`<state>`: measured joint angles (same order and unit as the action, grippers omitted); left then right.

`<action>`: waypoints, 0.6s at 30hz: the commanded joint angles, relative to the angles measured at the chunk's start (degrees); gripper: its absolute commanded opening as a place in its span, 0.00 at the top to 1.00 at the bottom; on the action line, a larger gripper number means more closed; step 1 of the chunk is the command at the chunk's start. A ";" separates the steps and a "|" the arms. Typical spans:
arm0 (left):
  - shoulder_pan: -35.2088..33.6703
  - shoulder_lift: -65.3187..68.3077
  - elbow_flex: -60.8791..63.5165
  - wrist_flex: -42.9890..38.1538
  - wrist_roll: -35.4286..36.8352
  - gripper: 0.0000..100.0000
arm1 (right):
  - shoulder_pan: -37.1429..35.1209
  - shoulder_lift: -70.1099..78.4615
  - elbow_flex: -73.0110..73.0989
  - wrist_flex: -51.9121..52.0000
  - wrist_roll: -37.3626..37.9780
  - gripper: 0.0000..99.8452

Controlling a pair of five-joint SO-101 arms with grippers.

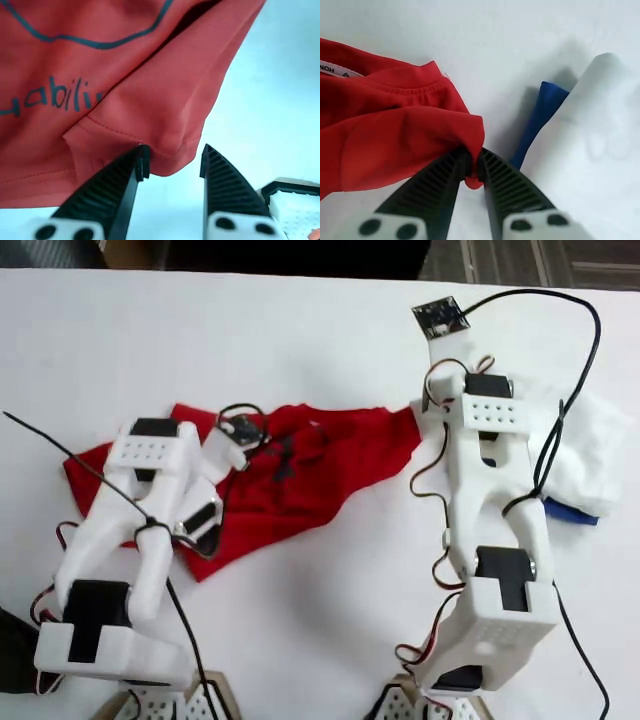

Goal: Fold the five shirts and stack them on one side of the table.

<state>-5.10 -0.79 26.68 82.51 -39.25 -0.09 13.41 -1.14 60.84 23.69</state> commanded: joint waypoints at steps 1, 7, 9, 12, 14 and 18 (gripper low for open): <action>0.26 -0.97 -2.07 -0.26 -0.44 0.81 | 0.31 -3.82 -1.05 -0.40 0.18 0.98; -1.67 4.92 -2.77 -6.68 -0.18 0.81 | 0.31 -3.82 -1.05 -0.40 0.18 0.98; -2.64 6.51 -3.30 -7.91 -0.18 0.81 | 0.40 -3.82 -1.05 -0.40 0.18 0.98; -3.34 8.26 -3.56 -8.44 -0.53 0.81 | 0.40 -3.82 -1.05 -0.40 0.26 0.98; -3.25 9.23 -3.38 -8.44 -0.62 0.81 | 0.31 -3.82 -1.05 -0.40 0.26 0.98; -2.99 10.11 -3.38 -8.53 -0.62 0.92 | 0.31 -3.82 -1.05 -0.40 0.26 0.98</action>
<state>-7.74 9.41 25.27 74.33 -39.25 -0.09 13.41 -1.14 60.84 23.69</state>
